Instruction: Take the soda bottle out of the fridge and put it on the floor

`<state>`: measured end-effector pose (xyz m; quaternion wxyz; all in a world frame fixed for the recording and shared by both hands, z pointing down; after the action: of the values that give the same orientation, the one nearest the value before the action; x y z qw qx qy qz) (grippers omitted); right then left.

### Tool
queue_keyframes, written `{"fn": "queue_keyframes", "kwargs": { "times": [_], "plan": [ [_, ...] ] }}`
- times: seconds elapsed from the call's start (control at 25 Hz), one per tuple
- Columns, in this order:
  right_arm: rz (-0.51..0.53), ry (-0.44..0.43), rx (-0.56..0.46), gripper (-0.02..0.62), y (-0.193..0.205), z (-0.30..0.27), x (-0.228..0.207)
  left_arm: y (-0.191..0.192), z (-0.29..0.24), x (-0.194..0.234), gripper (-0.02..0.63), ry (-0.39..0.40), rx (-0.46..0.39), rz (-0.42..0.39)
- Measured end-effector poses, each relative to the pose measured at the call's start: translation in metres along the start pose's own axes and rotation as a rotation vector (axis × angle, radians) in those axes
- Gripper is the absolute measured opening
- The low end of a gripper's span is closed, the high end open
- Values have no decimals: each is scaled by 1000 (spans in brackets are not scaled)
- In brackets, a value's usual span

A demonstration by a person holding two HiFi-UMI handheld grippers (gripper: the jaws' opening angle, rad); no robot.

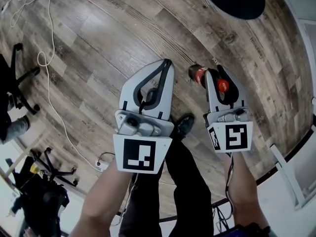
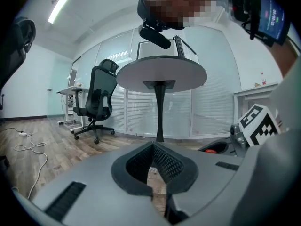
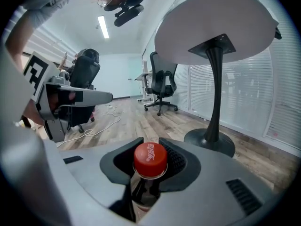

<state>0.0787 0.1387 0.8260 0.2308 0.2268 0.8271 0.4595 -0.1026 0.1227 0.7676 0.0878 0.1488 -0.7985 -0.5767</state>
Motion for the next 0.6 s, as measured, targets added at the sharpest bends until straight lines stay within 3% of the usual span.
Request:
{"fn": "queue_keyframes", "kwargs": {
  "times": [0.6],
  "plan": [
    [-11,50,23,114,51,-3,-2,19,9,-5,17,10,-16,8]
  ]
}}
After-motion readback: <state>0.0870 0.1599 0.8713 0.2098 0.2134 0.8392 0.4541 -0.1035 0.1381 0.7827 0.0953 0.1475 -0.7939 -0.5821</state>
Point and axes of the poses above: the fingertips, and each gripper's own axes: z backward along the fingers, x to its left, y out of its underside, the point moved 8 cm from there along z, backward along the fingers, and after that the axes turned 11 degrees about -y, right-handed, at the moved point
